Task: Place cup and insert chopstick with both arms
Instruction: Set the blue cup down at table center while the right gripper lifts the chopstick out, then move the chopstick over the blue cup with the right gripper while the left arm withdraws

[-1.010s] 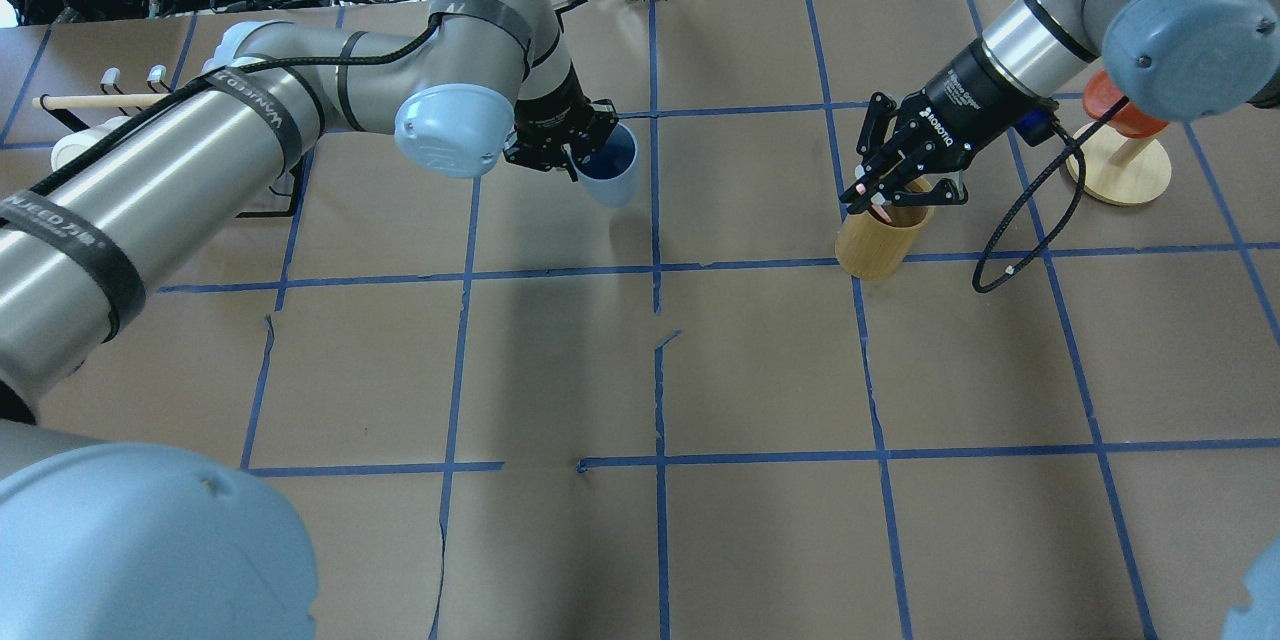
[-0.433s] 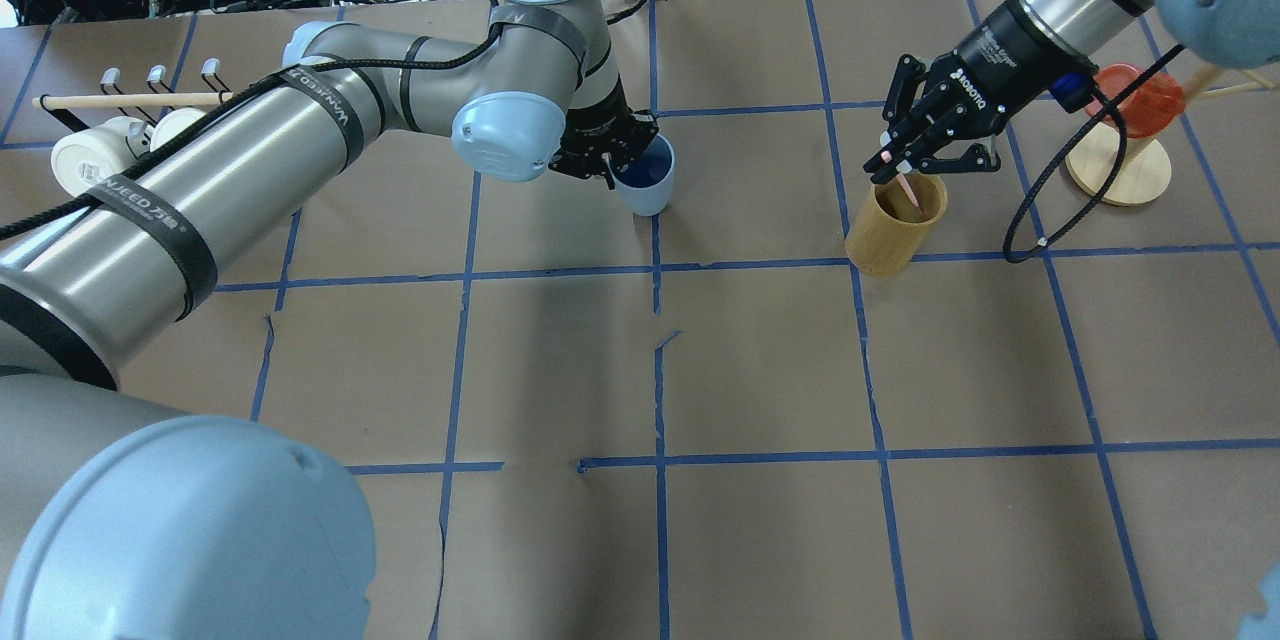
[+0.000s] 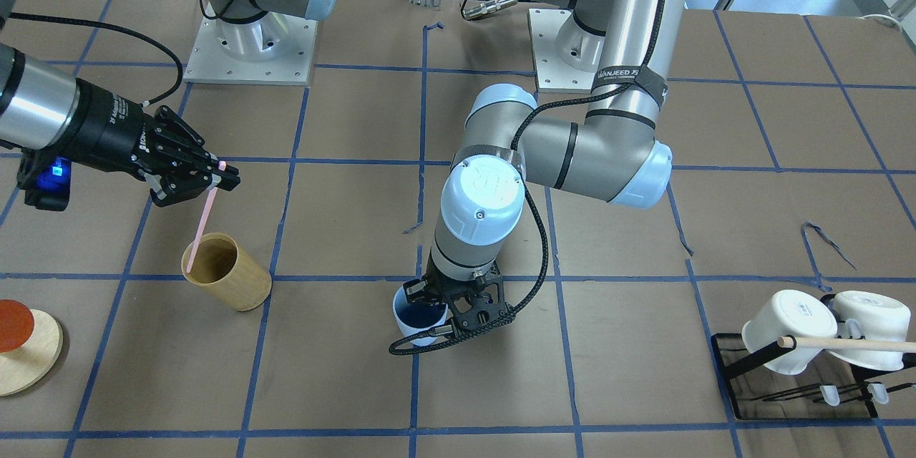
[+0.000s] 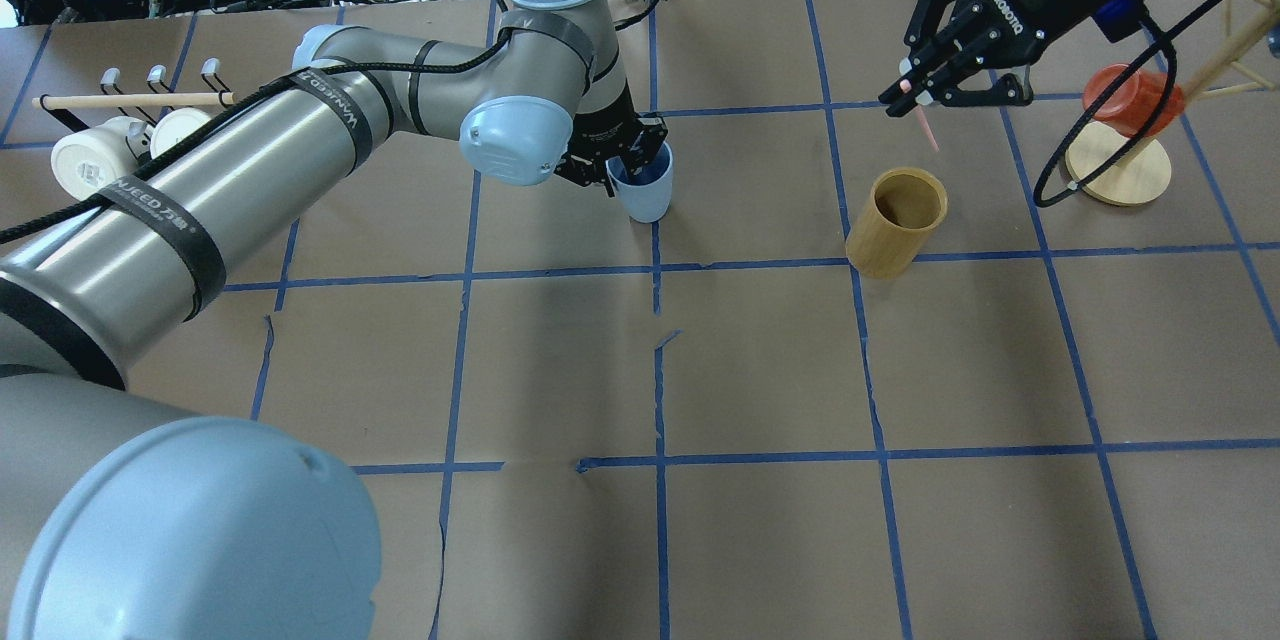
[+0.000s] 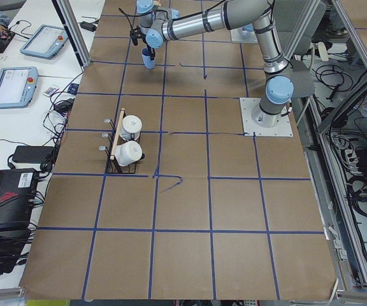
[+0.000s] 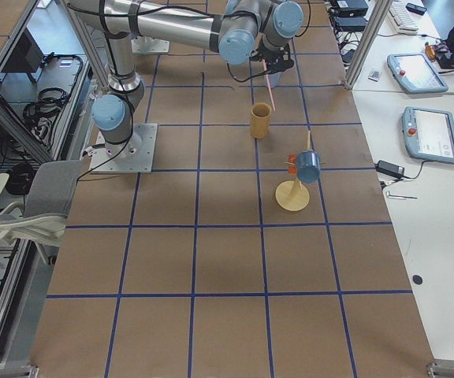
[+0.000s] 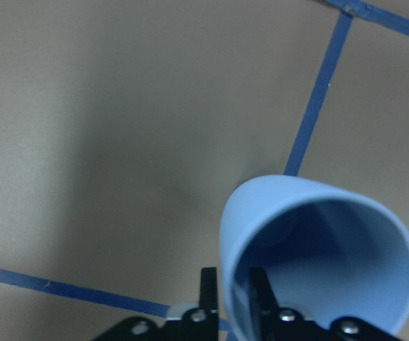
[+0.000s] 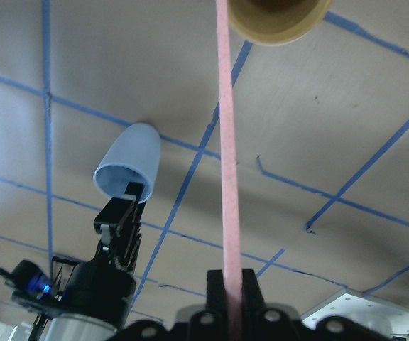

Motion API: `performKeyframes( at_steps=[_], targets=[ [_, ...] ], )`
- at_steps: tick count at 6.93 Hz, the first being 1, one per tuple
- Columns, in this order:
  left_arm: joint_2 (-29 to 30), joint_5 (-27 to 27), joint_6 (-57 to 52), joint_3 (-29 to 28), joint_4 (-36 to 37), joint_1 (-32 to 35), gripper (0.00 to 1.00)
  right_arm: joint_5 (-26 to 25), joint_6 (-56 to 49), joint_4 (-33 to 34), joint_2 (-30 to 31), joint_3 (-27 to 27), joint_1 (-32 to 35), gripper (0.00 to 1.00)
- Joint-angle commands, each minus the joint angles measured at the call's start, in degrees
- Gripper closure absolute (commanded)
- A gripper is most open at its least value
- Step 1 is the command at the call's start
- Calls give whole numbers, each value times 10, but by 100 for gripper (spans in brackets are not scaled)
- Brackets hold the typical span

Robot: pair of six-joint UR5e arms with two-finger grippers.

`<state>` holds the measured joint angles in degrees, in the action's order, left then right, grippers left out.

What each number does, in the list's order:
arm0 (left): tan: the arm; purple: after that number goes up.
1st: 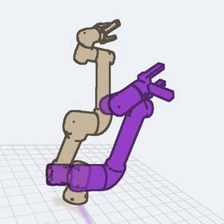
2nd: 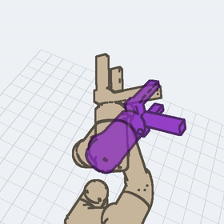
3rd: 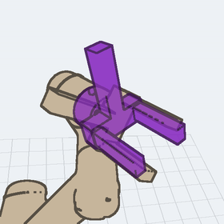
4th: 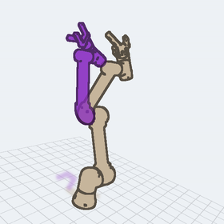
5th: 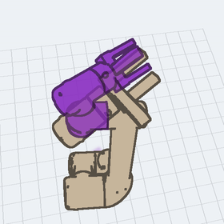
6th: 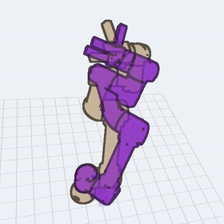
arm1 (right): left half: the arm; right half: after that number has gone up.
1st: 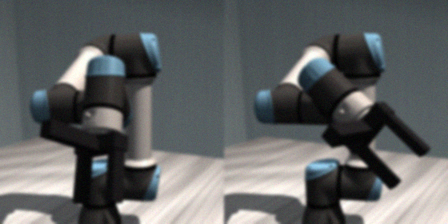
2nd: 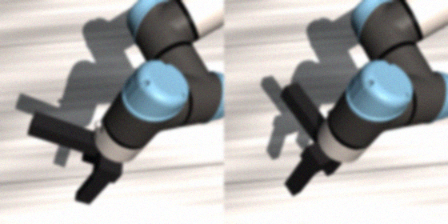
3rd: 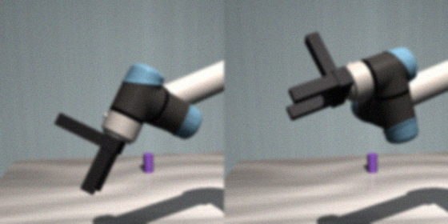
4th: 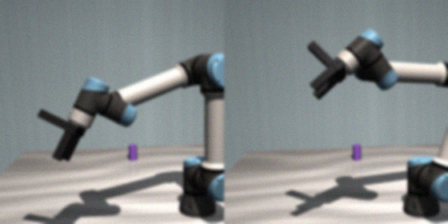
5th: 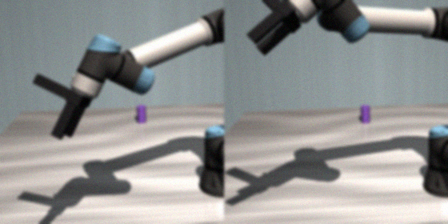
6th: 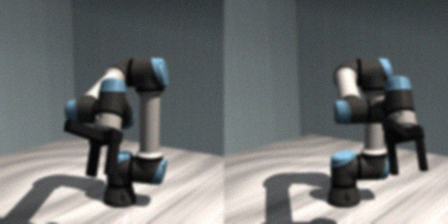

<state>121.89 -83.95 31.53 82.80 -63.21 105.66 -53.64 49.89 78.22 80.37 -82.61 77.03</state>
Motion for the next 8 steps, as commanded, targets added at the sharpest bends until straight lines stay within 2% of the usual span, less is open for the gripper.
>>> performKeyframes(
  at_steps=[1, 3, 4, 5, 7, 8],
  targets=[
    [-37, 29, -45, -4, -38, -23, 0, 85, 2, 2, 1, 10, 15, 100],
    [-107, 18, -184, -1, -141, -103, 0, 189, 36, 5, 1, 10, 35, 100],
    [-138, -55, -244, 3, -146, -126, 0, 219, 37, 5, -2, 9, 40, 100],
    [-167, -74, -318, 7, -161, -145, 0, 263, 36, 6, -8, 6, 48, 100],
    [-246, -75, -336, 10, -214, -166, 0, 317, 35, 31, -43, 6, 83, 100],
    [-273, -73, -336, 21, -218, -165, 0, 323, 35, 37, -73, 6, 99, 100]
  ],
)
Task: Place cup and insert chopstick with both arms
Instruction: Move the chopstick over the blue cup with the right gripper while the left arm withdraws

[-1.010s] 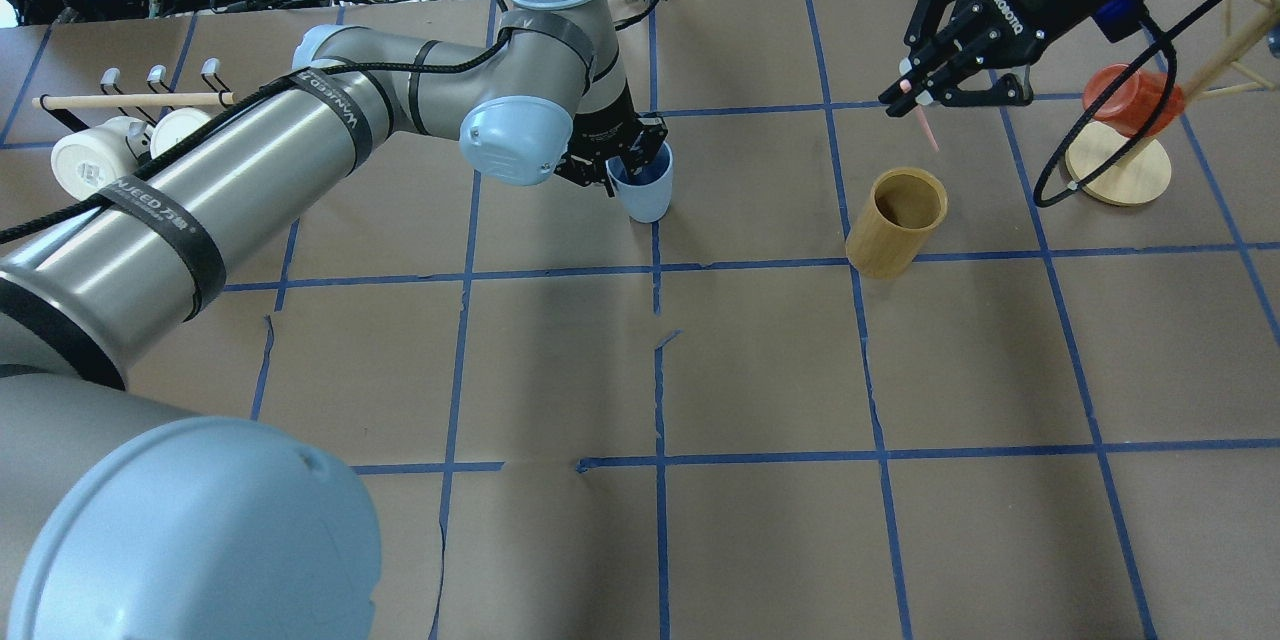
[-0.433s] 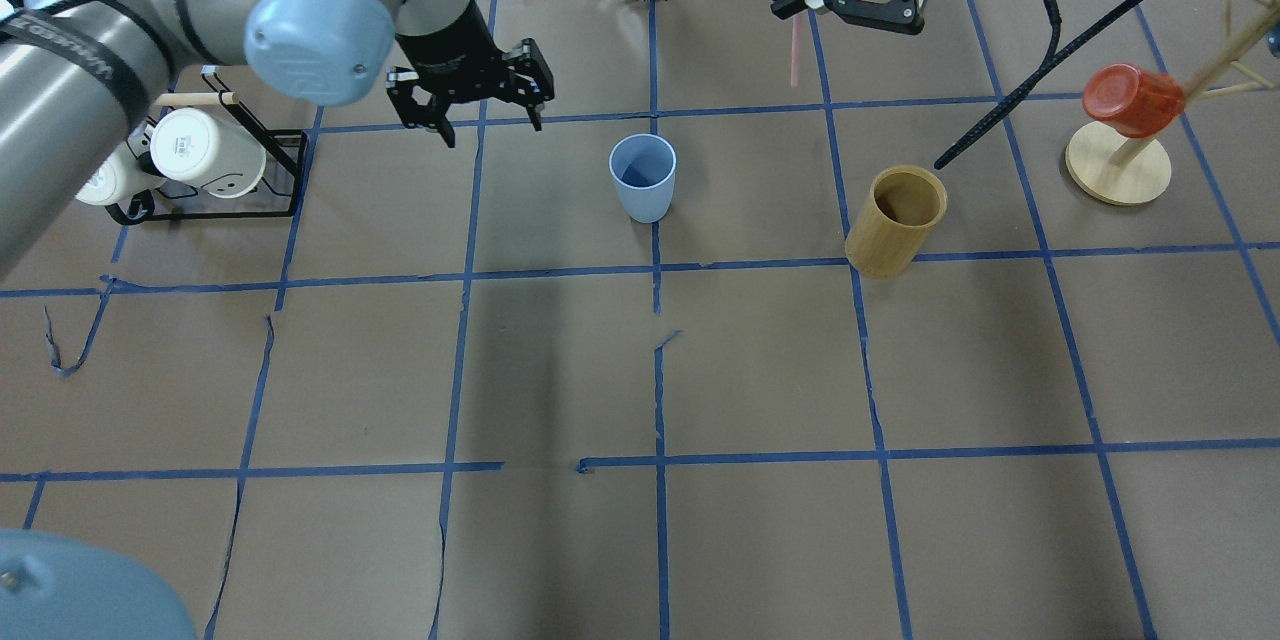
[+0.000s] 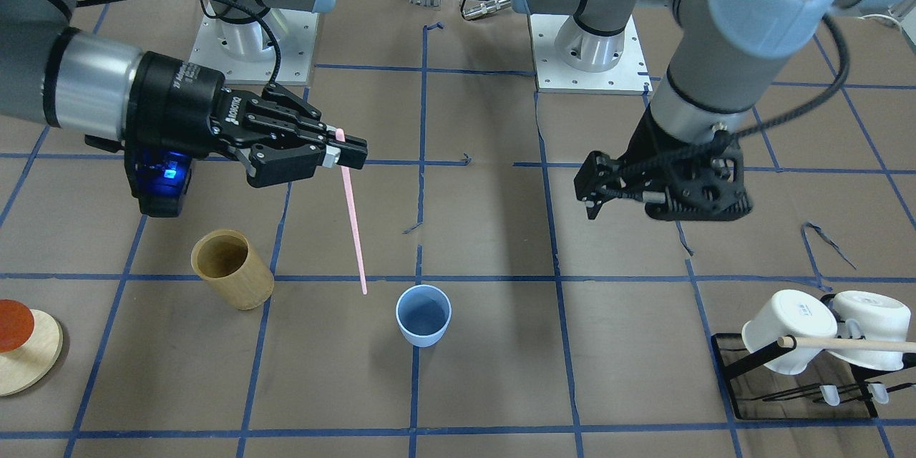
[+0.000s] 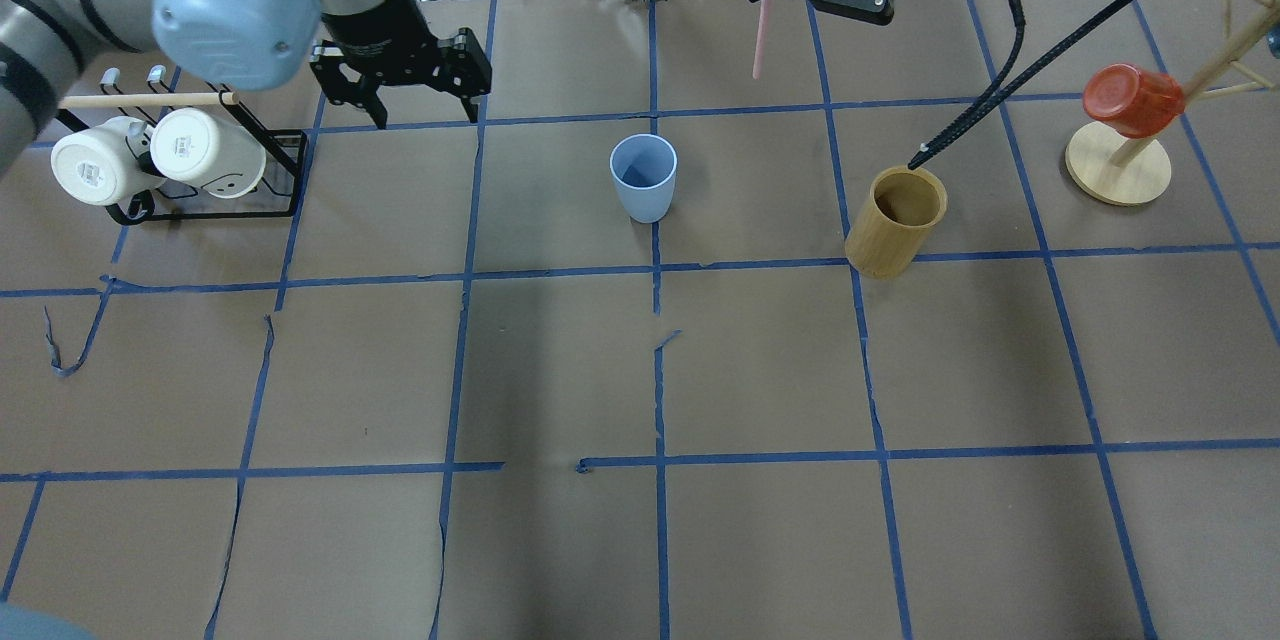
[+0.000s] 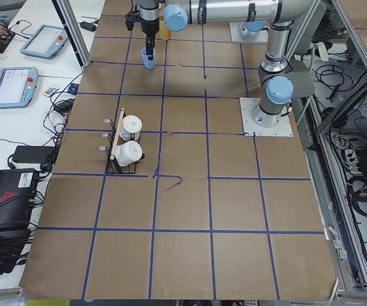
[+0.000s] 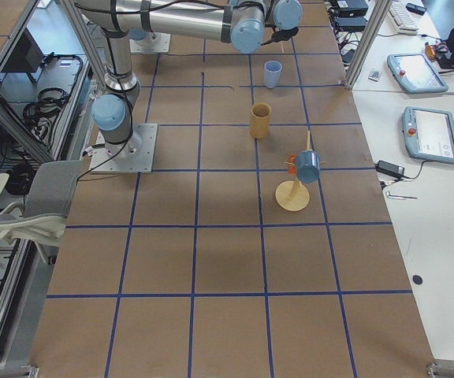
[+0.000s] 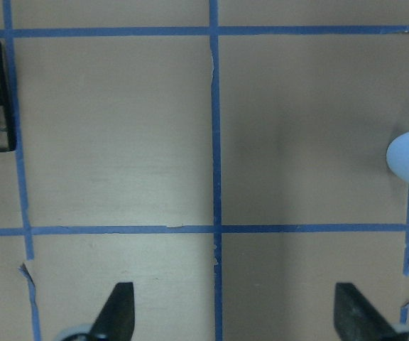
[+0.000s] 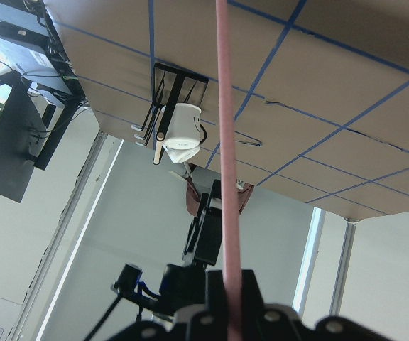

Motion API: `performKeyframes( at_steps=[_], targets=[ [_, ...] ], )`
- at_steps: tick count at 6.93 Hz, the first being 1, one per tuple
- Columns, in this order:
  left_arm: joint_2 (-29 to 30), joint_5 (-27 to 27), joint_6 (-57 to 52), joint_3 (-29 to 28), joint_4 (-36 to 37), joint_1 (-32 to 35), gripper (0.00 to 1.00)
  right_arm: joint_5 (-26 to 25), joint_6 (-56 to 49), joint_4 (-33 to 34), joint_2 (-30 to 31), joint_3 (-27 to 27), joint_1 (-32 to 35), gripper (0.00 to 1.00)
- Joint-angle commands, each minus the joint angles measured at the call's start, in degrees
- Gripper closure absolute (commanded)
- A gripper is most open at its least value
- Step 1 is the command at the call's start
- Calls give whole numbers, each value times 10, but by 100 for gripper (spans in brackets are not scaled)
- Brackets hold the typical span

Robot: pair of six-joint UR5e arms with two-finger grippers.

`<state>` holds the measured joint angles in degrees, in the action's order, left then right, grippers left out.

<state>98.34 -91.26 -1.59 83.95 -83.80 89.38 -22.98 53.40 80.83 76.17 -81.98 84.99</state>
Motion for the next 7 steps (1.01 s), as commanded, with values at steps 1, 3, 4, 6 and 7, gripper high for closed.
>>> performKeyframes(
  at_steps=[1, 3, 4, 6, 7],
  targets=[
    [-52, 1, -6, 39, -6, -3, 0, 15, 1, 12, -52, -1, 26, 100],
    [-58, 3, -6, 54, 7, -9, 0, 17, 5, 20, -60, -44, 27, 100],
    [-59, 1, -6, 57, 6, -12, 0, 17, 6, 25, -60, -56, 27, 100],
    [-59, 3, -5, 60, 6, -13, 0, 32, 11, 27, -72, -58, 29, 100],
    [-59, 5, -5, 60, 7, -12, 0, 36, 11, 39, -81, -58, 32, 100]
  ],
)
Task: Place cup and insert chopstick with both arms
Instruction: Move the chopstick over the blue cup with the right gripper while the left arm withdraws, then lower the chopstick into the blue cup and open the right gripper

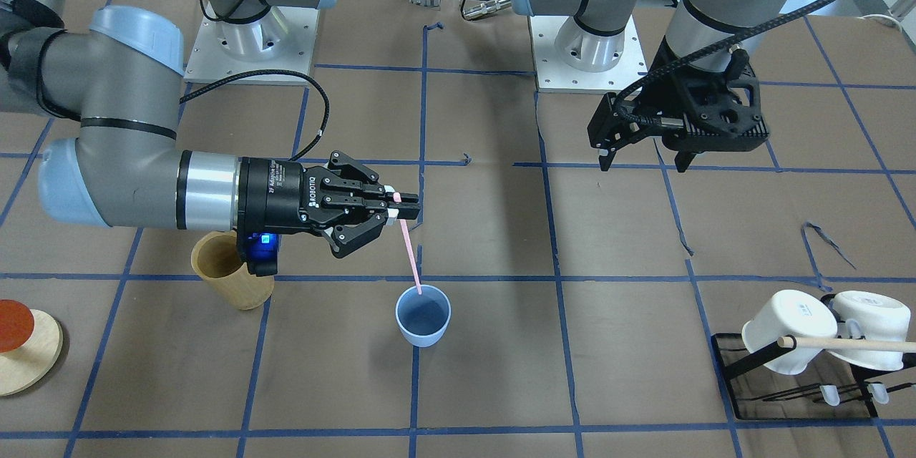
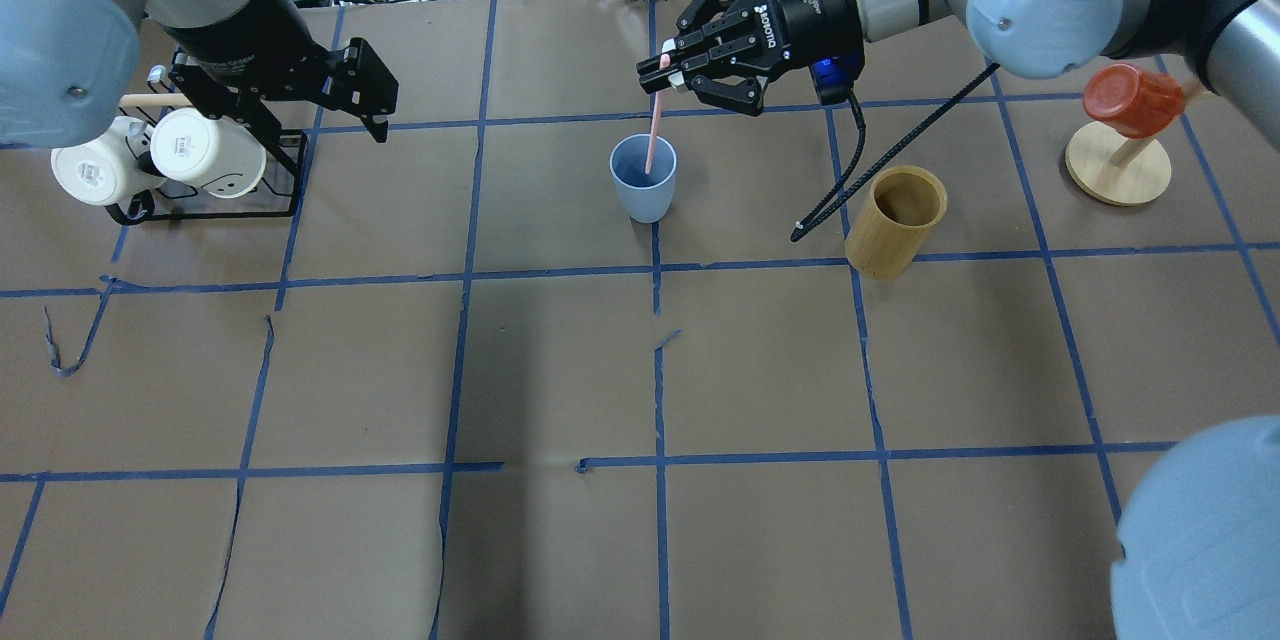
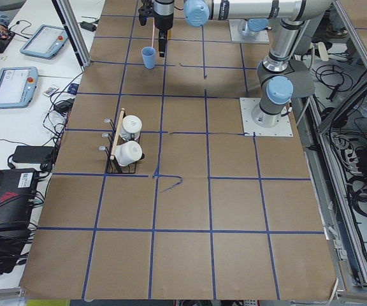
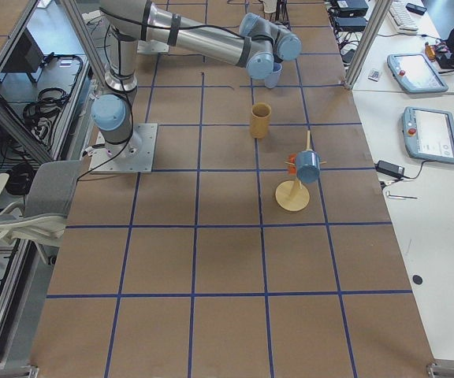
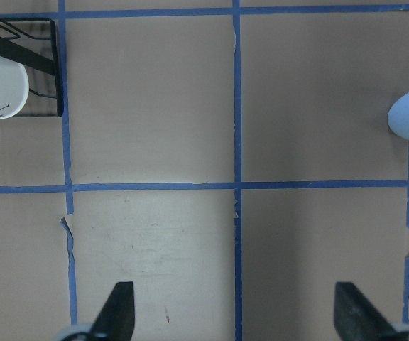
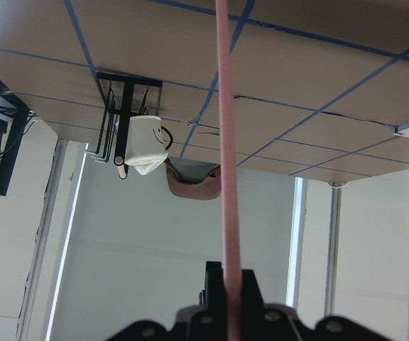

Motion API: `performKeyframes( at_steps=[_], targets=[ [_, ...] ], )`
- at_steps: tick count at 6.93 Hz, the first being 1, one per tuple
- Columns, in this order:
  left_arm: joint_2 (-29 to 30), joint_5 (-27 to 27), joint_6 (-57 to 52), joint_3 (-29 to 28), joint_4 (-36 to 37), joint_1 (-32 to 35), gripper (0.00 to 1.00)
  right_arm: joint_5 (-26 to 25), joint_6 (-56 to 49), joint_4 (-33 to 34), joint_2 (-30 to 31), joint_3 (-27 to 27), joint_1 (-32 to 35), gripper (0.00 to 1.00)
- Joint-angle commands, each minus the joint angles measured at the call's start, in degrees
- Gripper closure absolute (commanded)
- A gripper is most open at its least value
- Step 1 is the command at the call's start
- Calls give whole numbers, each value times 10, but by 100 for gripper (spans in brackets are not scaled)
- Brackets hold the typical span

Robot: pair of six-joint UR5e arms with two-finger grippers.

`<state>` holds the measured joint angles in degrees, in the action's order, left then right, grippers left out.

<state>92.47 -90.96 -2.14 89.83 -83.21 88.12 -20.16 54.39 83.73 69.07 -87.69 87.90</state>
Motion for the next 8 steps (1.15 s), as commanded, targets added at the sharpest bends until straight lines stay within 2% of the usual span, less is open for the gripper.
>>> performKeyframes(
  at_steps=[1, 2, 3, 4, 5, 6, 7, 8],
  targets=[
    [0, 1, 0, 2, 2, -1, 0, 7, 3, 21, -15, -1, 3, 100],
    [1, -1, -1, 3, 2, -1, 0, 2, 3, 22, -18, -4, 3, 100],
    [1, -1, -1, 3, 2, -1, 0, -8, 2, 39, -18, -6, 3, 50],
    [2, -2, -1, 2, 3, -1, 0, -33, 4, 56, -18, -5, 3, 15],
    [3, -1, -1, 2, 3, -1, 0, -37, 16, 57, -16, -4, 3, 1],
    [3, -3, -1, 2, 2, -2, 0, -38, 52, 75, -14, -2, 3, 0],
    [3, -2, -1, 2, 2, -3, 0, -47, 116, 137, -8, 0, 3, 0],
    [3, -1, -1, 2, 2, -6, 0, -112, 185, 209, 5, 2, 3, 0]
  ],
)
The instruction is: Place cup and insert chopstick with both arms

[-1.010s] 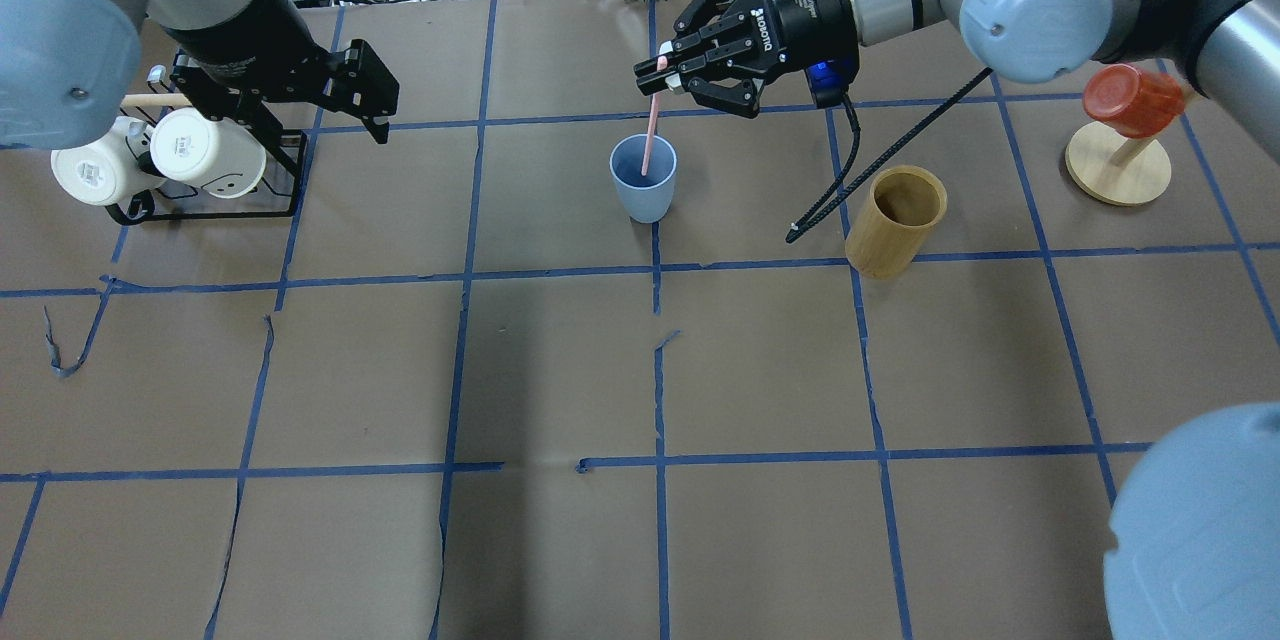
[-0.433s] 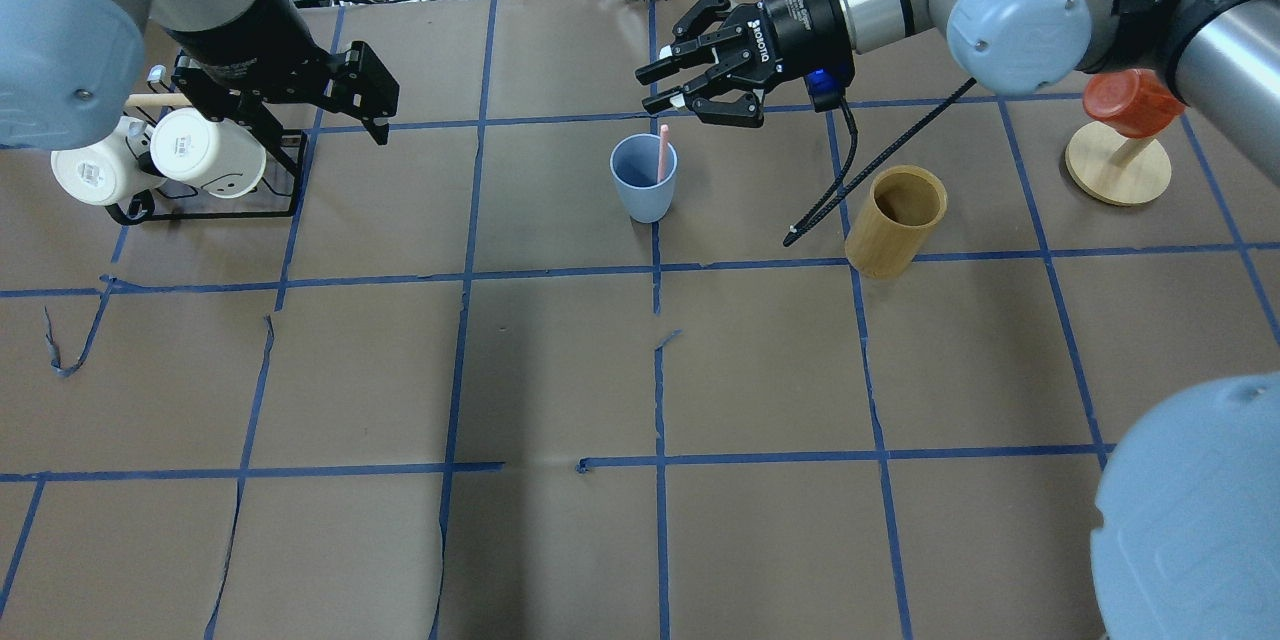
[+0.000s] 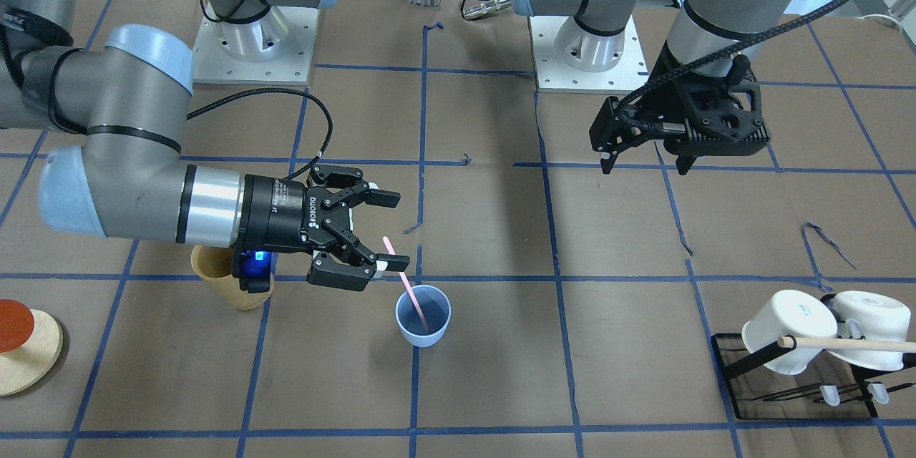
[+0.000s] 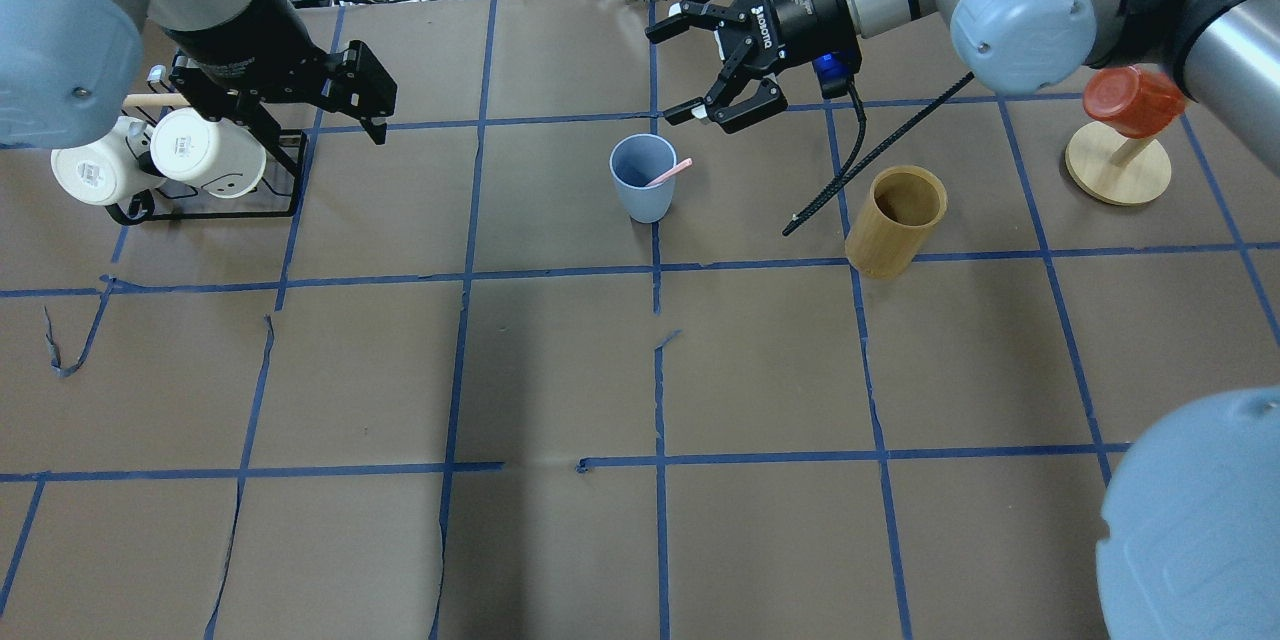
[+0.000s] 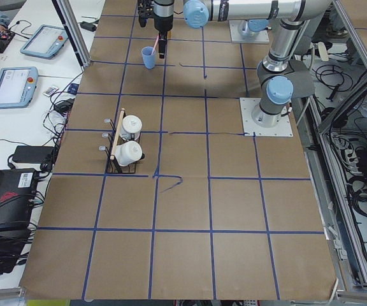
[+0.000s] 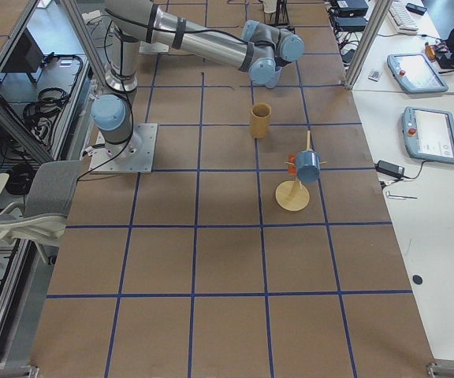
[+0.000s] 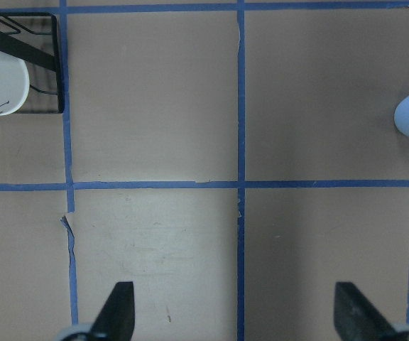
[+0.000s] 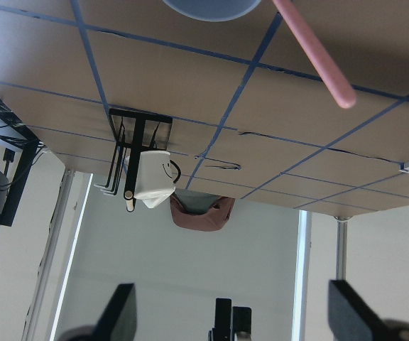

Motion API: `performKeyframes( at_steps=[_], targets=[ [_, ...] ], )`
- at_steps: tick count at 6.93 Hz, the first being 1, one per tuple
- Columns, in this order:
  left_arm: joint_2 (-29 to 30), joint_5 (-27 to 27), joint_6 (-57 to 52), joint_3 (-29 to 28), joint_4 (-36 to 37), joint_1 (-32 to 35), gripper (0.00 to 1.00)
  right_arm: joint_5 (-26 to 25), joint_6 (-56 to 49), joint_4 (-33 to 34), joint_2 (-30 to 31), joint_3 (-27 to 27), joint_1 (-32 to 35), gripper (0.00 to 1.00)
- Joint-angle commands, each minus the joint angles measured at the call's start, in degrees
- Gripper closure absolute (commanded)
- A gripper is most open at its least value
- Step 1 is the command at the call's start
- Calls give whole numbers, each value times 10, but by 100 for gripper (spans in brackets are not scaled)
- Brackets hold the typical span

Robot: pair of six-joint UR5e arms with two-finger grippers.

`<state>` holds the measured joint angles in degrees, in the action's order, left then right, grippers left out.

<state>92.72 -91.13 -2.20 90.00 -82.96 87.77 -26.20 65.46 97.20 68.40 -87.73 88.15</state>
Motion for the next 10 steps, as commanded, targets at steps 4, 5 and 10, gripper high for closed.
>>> performKeyframes(
  at_steps=[4, 5, 10],
  targets=[
    [0, 3, 0, 0, 0, -6, 0, -250, -36, 70, 90, 8, -10, 0],
    [0, 2, -1, 0, 1, -6, 0, -287, -95, 25, 103, 10, -10, 0],
    [0, 3, -1, 1, 1, -6, 0, -567, -645, -148, 169, 19, -11, 0]
  ],
)
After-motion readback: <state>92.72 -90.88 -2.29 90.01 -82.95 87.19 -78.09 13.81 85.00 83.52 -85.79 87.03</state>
